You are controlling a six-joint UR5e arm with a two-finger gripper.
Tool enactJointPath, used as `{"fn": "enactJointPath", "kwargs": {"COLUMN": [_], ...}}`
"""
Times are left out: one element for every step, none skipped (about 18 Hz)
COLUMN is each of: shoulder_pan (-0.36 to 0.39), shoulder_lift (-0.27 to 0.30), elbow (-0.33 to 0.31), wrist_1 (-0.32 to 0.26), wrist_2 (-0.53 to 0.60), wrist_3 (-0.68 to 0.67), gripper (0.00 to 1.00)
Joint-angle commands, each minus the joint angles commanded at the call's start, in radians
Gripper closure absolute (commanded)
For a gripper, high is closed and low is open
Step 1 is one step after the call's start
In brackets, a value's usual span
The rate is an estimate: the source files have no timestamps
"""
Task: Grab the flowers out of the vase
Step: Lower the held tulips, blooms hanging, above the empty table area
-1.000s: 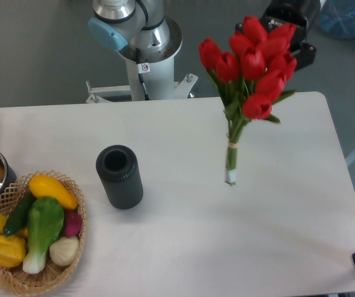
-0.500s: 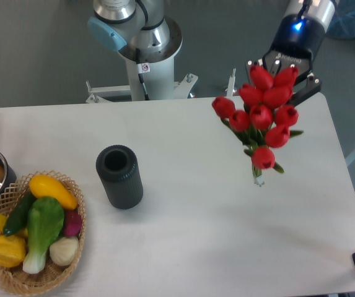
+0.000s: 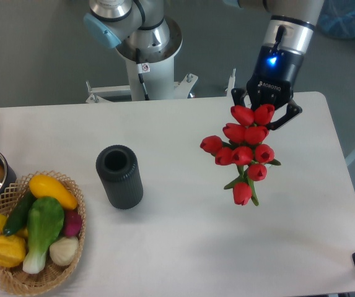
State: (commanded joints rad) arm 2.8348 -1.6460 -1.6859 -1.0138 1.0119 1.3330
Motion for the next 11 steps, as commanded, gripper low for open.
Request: {"fn": "enactJointPath", "kwargs": {"shoulder_pan": [-0.012, -0.034, -0.057, -0.072, -0.083, -0.101, -0.124, -0.147, -0.164, -0.184, -0.201], "shoulder_lift": [0.000, -0.003, -0.006, -0.006, -0.006, -0.009, -0.014, -0.017, -0.029, -0.044, -0.058], "elbow": [0.012, 0.028, 0.038, 0.041, 0.040, 0.038, 0.040, 0.040, 0.040, 0.037, 0.044], "wrist_1": [-0.018, -0.041, -0.066, -0.068, -0.071, -0.077, -0.095, -0.117, -0.130, -0.128, -0.129], "wrist_2": [0.045, 0.089, 0.143, 0.180, 0.226, 0.272, 0.324, 0.376, 0.426, 0.466, 0.500], "wrist_3": [0.000, -0.002, -0.003, -0.003, -0.003, -0.006, -0.011, -0.011, -0.008, -0.009, -0.006], "gripper": [1.00, 1.00, 1.00, 1.00, 1.00, 1.00, 1.00, 1.00, 1.00, 1.00, 1.00]}}
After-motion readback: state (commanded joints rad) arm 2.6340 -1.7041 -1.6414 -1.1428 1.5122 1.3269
